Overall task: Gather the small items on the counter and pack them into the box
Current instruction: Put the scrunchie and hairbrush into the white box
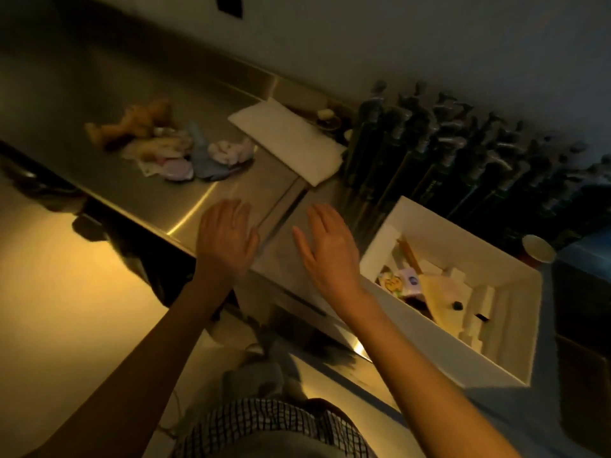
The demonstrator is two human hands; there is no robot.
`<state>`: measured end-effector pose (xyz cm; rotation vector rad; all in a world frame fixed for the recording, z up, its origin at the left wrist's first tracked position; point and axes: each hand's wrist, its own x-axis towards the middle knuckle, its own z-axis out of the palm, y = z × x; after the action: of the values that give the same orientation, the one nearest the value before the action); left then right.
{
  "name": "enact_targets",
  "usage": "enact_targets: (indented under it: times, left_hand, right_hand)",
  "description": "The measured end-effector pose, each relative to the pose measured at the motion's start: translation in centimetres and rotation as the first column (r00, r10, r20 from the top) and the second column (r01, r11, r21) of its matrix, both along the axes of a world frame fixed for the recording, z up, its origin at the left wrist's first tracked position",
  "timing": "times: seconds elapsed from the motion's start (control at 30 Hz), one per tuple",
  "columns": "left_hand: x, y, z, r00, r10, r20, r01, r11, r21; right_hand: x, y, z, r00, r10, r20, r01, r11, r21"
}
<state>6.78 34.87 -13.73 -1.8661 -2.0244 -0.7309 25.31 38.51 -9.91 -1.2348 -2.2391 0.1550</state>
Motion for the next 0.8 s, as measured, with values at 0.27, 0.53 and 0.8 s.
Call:
enact_targets:
  times: [0.27,0.53,0.8]
  left_hand:
    - [-6.8,-0.6,-2.7,0.980,0.201,0.007,-0.194,0.955,-0.225]
    - [-15.9,4.7,-4.3,0.972,0.225,0.070,-0.193,0.931,-0.310]
    - [-22.3,10.2,-5.4,0.986,0.139,0.092,-0.102,0.939,-0.330]
  right_hand:
    - [-9.2,2.6,-4.6,0.989,0.117,0.085,-0.107,0.987,-0.119]
    - [-18.9,8.1,-6.9,0.976,0.145,0.162,-0.098,0.959,-0.264]
    - [-24.3,13.6,-8.6,0.991,0.102,0.083,-0.076,0.961,-0.267]
